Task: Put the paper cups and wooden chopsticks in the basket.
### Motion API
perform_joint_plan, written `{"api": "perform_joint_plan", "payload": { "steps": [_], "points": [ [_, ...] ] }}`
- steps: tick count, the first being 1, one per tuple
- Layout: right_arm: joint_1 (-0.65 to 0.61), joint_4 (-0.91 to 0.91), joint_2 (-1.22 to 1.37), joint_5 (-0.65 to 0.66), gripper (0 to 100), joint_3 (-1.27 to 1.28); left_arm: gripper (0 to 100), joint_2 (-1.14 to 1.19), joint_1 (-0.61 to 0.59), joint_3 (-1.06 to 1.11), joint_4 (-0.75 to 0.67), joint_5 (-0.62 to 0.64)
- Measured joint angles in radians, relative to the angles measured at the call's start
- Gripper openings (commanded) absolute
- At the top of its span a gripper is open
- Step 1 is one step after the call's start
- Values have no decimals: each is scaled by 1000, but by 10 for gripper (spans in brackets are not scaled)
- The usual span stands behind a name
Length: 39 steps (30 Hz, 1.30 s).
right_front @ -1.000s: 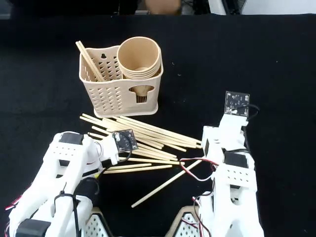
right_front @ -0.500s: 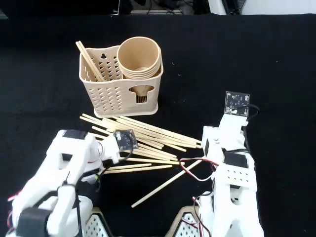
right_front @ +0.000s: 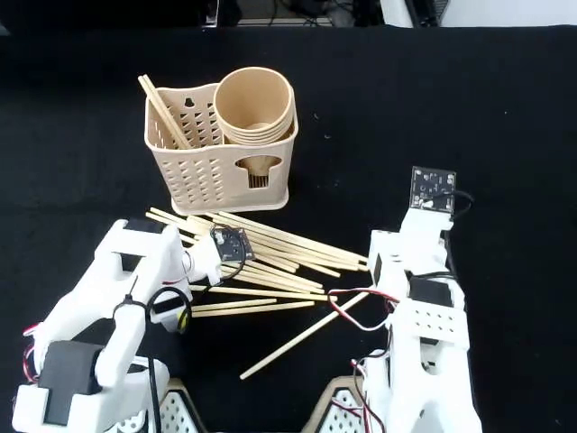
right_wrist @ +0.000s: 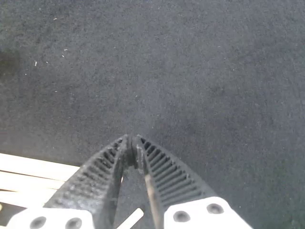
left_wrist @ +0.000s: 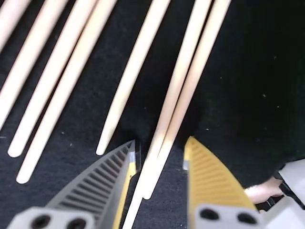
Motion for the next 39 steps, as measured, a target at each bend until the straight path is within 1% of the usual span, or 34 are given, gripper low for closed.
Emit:
{"api": "perform_joint_plan", "payload": {
  "steps": [4,9,12,15,18,24,32,34,36,39],
  "points": [
    [0,0,0,0,21,0,97,0,5,0,2,0],
    [0,0,0,0,21,0,53,0,8,0,3,0],
    [0,0,0,0,21,0,51,-8,9,0,15,0],
    [0,0,0,0,21,0,50,-64,11,-3,49,-3],
    [0,0,0,0,21,0,26,-152,11,0,112,-3],
    [0,0,0,0,21,0,30,-288,11,0,235,0],
    [0,0,0,0,21,0,30,-345,11,0,358,0],
    [0,0,0,0,21,0,30,-345,11,12,368,0],
    [0,0,0,0,21,0,30,-345,34,40,368,0],
    [0,0,0,0,21,0,30,-345,103,60,336,3]
  ]
}}
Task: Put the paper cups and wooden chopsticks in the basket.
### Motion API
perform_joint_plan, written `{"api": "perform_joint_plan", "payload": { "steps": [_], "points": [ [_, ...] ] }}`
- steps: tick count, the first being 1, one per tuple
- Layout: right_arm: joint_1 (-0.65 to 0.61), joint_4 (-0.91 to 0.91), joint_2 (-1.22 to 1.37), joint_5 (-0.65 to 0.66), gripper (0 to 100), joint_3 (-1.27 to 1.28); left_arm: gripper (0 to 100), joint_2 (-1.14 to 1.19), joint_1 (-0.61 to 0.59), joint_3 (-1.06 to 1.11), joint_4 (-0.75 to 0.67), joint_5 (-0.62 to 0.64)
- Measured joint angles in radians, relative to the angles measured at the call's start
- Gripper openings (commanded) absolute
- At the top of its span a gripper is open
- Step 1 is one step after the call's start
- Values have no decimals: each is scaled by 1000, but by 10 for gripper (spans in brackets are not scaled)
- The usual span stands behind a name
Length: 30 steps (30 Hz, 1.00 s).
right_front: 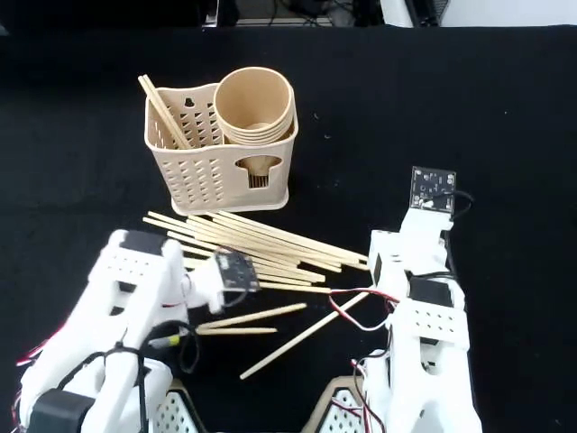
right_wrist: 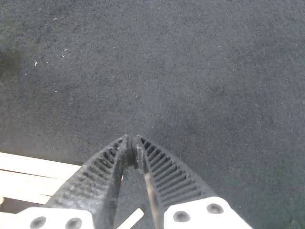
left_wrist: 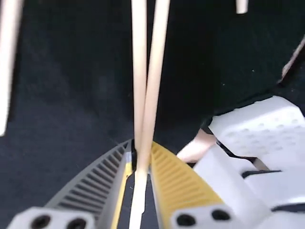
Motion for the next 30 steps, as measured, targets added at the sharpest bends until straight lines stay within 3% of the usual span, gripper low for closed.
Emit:
{"api": "perform_joint_plan", "payload": {
  "steps": [8,14,26,30],
  "points": [
    [0,0,0,0,21,0,36,0,121,60,-282,198],
    [0,0,0,0,21,0,150,-2,127,141,-434,227],
    [0,0,0,0,21,0,152,-15,124,147,-436,227],
    [0,0,0,0,21,0,162,-17,126,117,-336,230]
  ]
}}
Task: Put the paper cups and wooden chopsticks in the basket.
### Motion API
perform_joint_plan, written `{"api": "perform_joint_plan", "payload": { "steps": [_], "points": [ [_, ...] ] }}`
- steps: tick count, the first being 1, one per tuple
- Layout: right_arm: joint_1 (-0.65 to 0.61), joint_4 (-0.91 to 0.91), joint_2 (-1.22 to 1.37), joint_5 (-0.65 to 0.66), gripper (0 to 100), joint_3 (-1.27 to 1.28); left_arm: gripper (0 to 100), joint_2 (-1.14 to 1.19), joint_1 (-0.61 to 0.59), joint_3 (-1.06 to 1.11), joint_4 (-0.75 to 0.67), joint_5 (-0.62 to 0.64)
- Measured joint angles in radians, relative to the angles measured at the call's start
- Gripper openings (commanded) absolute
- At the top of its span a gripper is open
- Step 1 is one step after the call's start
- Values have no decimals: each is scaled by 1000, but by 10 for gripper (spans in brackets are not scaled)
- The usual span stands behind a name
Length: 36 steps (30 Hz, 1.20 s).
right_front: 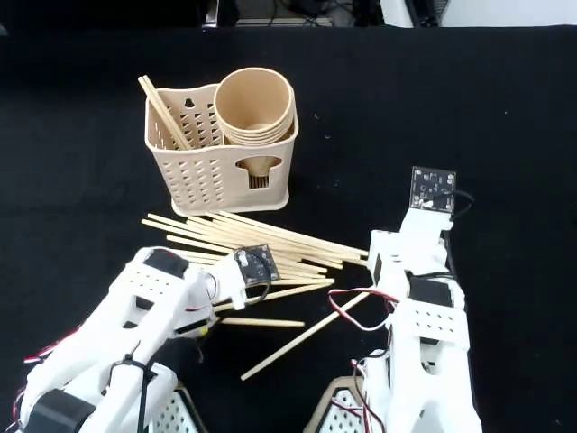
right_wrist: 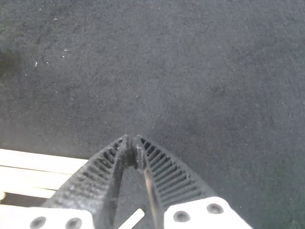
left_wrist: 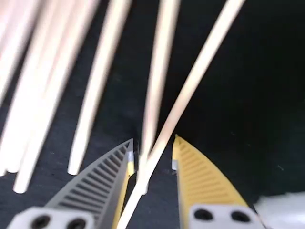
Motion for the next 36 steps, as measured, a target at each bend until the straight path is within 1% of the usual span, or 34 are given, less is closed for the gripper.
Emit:
{"api": "perform_joint_plan", "payload": {
  "steps": [2,5,10,12,17,20,22,25,30,36],
  "points": [
    [0,0,0,0,21,0,184,0,0,-20,43,2],
    [0,0,0,0,21,0,195,3,2,-28,64,-3],
    [0,0,0,0,21,0,195,5,-6,-29,64,-80],
    [0,0,0,0,21,0,195,5,-41,-29,51,-103],
    [0,0,0,0,21,0,195,5,-163,2,-34,-189],
    [0,0,0,0,21,0,195,5,-189,9,-41,-216],
    [0,0,0,0,21,0,170,5,-189,9,-14,-219],
    [0,0,0,0,21,0,88,5,-157,9,44,-222],
    [0,0,0,0,21,0,80,5,-64,14,89,-222],
    [0,0,0,0,21,0,79,5,-51,14,92,-224]
  ]
}}
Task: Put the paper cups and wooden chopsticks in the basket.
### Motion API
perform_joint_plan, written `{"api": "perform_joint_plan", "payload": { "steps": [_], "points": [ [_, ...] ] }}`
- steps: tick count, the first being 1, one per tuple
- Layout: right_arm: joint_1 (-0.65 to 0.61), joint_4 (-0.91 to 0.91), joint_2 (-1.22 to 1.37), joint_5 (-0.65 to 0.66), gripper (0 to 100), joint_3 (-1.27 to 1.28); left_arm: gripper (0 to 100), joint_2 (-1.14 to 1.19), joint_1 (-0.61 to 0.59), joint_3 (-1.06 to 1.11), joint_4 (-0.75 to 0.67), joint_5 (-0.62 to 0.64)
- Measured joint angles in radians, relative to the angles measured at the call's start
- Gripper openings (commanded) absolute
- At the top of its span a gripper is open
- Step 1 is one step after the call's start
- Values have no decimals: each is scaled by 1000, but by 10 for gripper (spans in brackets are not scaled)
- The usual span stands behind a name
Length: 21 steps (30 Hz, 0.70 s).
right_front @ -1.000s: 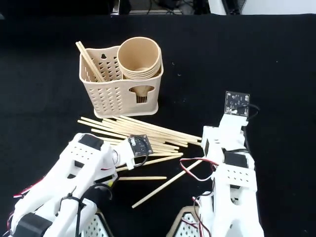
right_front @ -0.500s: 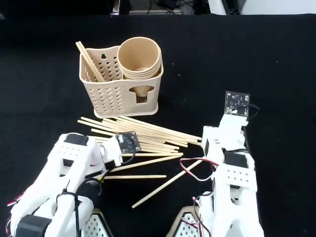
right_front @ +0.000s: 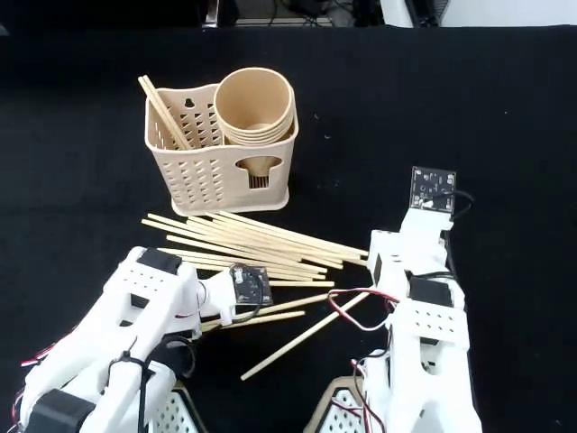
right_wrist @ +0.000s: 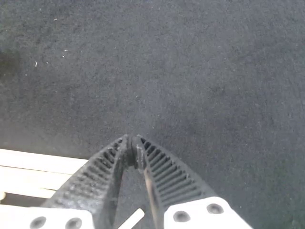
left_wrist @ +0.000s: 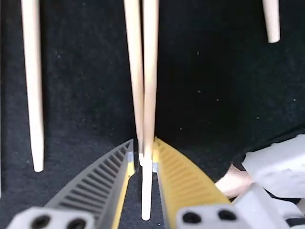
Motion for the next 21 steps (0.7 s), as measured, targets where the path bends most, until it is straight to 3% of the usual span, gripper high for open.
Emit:
{"api": "perform_joint_plan", "payload": {
  "steps": [5,18,21],
  "points": [
    [0,0,0,0,21,0,27,0,0,0,0,0],
    [0,0,0,0,21,0,30,0,3,5,-43,-3],
    [0,0,0,0,21,0,30,0,3,-9,6,-3]
  ]
}}
